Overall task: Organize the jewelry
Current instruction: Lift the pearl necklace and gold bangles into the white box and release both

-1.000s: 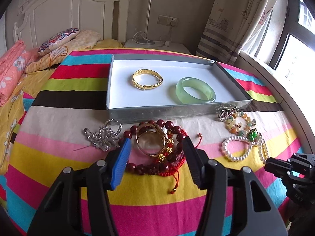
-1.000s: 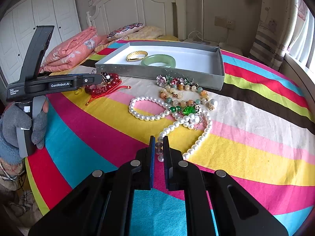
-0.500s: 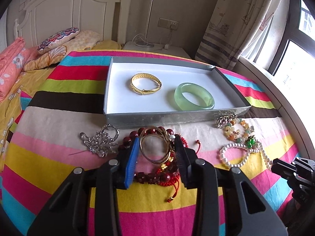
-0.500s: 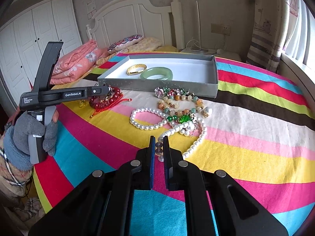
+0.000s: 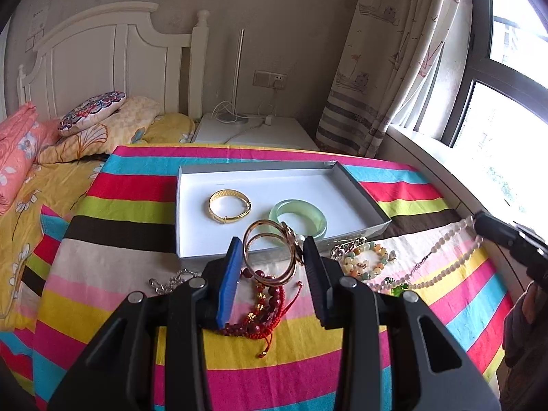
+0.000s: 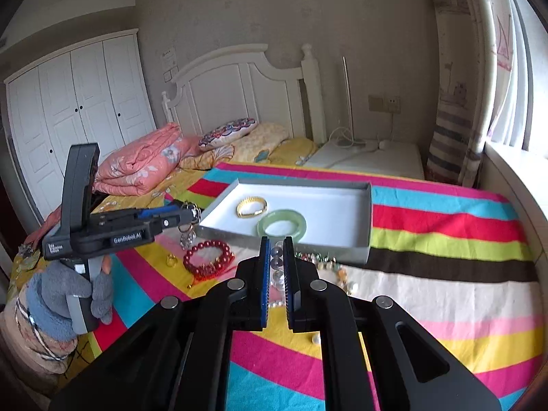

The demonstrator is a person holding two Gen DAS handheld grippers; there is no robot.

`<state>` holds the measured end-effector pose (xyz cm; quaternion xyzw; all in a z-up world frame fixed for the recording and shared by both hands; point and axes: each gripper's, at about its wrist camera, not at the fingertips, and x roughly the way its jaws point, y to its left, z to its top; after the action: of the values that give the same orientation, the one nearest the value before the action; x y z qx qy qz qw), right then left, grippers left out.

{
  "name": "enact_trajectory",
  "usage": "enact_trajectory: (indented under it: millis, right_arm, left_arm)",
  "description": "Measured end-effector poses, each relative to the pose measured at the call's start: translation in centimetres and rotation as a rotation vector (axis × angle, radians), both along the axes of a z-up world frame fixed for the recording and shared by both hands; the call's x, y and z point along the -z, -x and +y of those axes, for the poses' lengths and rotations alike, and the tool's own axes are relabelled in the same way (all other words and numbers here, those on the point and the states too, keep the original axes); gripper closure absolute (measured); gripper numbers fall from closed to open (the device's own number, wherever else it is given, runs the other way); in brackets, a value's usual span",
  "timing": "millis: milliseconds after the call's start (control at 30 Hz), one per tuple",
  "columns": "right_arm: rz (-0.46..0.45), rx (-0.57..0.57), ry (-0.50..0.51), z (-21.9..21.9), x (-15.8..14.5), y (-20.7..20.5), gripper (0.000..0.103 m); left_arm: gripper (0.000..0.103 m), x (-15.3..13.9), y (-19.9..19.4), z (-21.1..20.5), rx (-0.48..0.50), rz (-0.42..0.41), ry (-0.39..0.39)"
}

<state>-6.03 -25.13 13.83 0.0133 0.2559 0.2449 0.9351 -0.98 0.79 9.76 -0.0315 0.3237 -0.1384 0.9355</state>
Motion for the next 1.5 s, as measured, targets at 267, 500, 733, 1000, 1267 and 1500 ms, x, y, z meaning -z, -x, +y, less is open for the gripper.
enact_trajectory:
  millis: [267, 500, 733, 1000, 1267, 1500]
  right_arm:
    - [-0.132, 0.009, 0.017, 1.1, -6.5, -1.3, 0.095]
    - [-0.166, 0.033, 0.042, 2.2, -9.3, -4.6, 0.095]
    - [-0.143, 0.092, 0.062, 2.8, -9.6, -9.4, 0.095]
    - [-0.06, 0.132, 0.073, 3.8, -7.5, -16.1, 0.095]
    - [-0.01, 0.126, 0.085, 4.7, -4.4, -19.3, 0.095]
    - [0.196, 0.115, 0.157, 5.3, 3.6, -22.8, 0.094]
  left_arm:
    - [0.067, -2.2, -0.5, -0.3, 0.009, -0.029, -0.003]
    - [0.067, -3.4, -3.1, -0.7, 0.016, -0.019, -0.008]
    - [0.067, -3.6, -8.4, -0.9, 0.006, 0.031, 0.015]
    - [0.067, -1.0, -15.2, -2.0, -0.009, 0.121, 0.04]
    - [0.067, 3.6, -20.0, -3.0, -0.026, 0.205, 0.087]
    - [0.064, 7.1, -22.1, -4.3, -0.028, 0.3, 0.08]
